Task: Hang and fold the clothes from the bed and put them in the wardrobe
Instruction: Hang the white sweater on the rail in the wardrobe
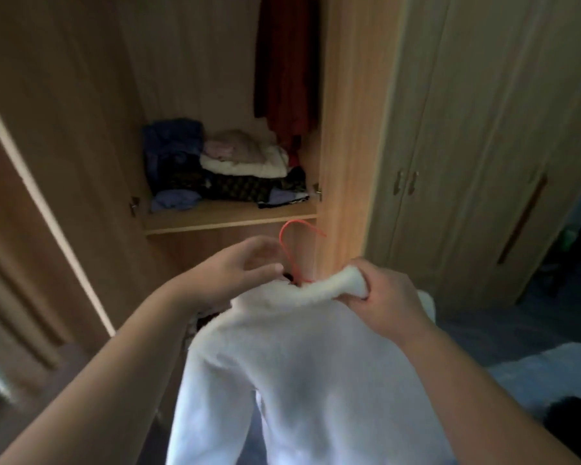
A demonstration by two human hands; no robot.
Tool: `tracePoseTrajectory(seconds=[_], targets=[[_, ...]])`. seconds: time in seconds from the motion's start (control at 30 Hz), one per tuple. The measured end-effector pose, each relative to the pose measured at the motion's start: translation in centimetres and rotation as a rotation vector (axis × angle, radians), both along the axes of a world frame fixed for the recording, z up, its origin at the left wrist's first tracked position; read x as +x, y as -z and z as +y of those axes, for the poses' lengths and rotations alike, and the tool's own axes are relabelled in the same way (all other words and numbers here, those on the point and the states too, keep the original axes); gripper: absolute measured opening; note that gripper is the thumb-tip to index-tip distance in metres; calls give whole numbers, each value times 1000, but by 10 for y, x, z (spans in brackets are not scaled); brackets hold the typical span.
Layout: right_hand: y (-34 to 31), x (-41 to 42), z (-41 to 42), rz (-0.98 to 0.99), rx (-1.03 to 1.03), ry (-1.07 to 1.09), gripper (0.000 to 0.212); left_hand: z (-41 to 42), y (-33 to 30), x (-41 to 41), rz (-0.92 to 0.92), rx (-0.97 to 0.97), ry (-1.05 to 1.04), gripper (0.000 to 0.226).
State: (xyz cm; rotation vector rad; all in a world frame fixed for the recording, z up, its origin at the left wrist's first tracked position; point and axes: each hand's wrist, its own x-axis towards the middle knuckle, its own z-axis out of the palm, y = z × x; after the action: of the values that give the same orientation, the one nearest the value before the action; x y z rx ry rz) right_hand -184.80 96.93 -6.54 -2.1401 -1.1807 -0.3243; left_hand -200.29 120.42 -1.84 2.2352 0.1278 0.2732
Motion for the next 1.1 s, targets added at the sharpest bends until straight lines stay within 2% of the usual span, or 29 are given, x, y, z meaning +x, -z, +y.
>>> tracePoseTrajectory(seconds=[0.07, 0.13, 0.3, 0.43, 0.53, 0.63, 0.7, 0.8, 0.9, 1.0, 1.1], targets=[[-8, -23, 35, 10, -16, -74, 41, 24, -10, -16, 156, 66, 99, 44], [-14, -39, 66, 37, -25, -117, 40, 45, -10, -29, 258, 150, 78, 49], [-16, -60, 129, 211, -95, -279, 41, 86, -2, -51, 282, 177, 13, 37], [-10, -68, 165, 231, -218, -328, 58, 109, 5, -61, 324, -53, -24, 40], [-4, -71, 191, 219, -176, -225, 80, 126, 10, -60, 285, -167, -119, 33], [6, -83, 214, 317, 71, -53, 73, 137, 17, -51, 184, -387, -291, 21], [14, -97, 225, 439, 154, -43, 62, 140, 19, -44, 100, -577, -410, 12], [22, -112, 231, 502, 28, -154, 53, 145, 26, -27, 37, -738, -446, 16], [25, -99, 239, 522, -146, -165, 72, 149, 30, -4, 61, -769, -433, 14], [29, -69, 251, 565, -142, -131, 85, 150, 36, 33, -25, -1037, -416, 16], [33, -28, 262, 519, -125, -48, 77, 152, 36, 74, -129, -1155, -351, 26]])
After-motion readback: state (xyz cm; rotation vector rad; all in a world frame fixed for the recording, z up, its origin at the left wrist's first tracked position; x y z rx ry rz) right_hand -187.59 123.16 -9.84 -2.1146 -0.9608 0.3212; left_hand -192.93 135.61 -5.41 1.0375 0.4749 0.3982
